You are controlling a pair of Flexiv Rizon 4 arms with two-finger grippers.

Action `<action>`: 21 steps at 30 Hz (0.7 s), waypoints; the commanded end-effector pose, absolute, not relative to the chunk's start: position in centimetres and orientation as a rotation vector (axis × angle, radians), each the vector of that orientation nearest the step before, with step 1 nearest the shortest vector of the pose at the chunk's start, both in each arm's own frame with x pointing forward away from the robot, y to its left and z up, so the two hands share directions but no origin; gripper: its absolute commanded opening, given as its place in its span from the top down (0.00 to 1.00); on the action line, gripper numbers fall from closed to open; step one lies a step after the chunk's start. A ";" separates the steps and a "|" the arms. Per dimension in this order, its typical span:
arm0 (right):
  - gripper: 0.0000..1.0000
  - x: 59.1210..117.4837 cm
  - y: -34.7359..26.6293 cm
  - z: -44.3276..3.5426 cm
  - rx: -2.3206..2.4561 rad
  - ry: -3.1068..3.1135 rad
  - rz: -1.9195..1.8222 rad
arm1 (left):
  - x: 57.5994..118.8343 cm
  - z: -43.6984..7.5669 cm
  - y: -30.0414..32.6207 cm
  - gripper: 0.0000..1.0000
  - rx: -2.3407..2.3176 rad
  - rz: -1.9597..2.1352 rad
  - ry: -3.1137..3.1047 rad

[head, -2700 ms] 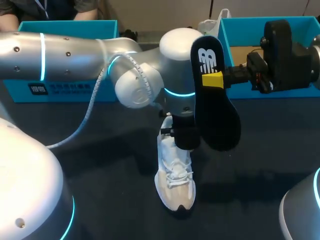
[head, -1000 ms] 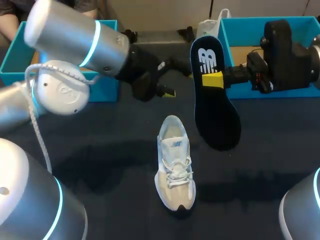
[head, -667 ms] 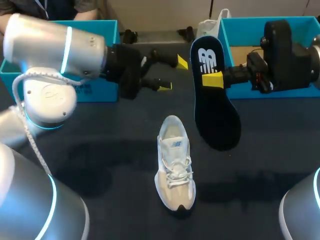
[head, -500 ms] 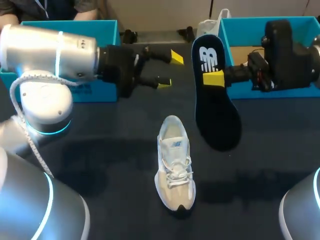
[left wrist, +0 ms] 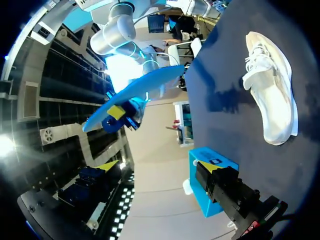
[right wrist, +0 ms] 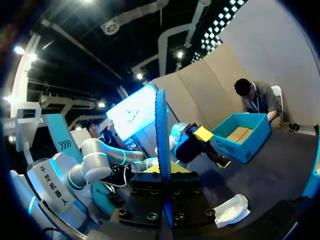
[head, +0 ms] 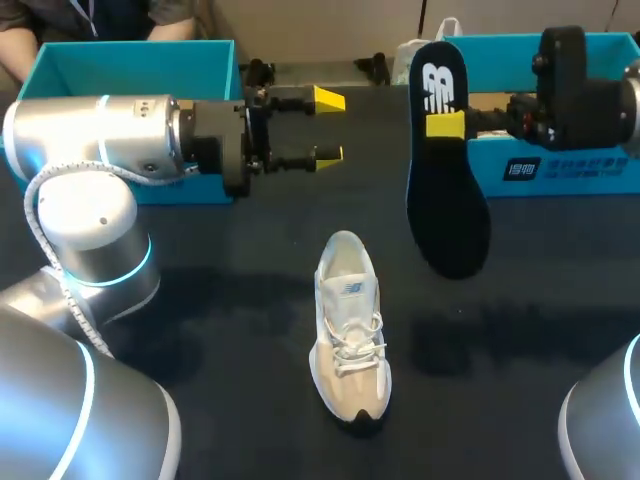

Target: Take the shoe out of the shoebox, open the shoe tongue, remove and reinsert the insole, then place the shoe into the shoebox

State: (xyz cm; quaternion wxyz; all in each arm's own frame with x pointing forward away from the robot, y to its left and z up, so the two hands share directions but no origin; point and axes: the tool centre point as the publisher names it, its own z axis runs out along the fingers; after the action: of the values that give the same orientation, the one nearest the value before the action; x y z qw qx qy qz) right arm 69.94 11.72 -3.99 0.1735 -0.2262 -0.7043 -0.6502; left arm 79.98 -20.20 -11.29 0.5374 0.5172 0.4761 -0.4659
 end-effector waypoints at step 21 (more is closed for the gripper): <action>1.00 78.8 12.1 -5.0 -0.798 -1.845 -1.578 | 80.0 -11.5 -20.2 0.00 1.216 -1.117 1.115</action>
State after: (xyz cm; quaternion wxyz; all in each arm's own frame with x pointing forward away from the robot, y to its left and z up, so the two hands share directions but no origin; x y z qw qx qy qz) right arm 75.54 11.24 -4.81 0.2659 -0.3103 -0.6735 -0.6160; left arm 79.97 -20.08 -11.44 0.5423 0.5128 0.4699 -0.4713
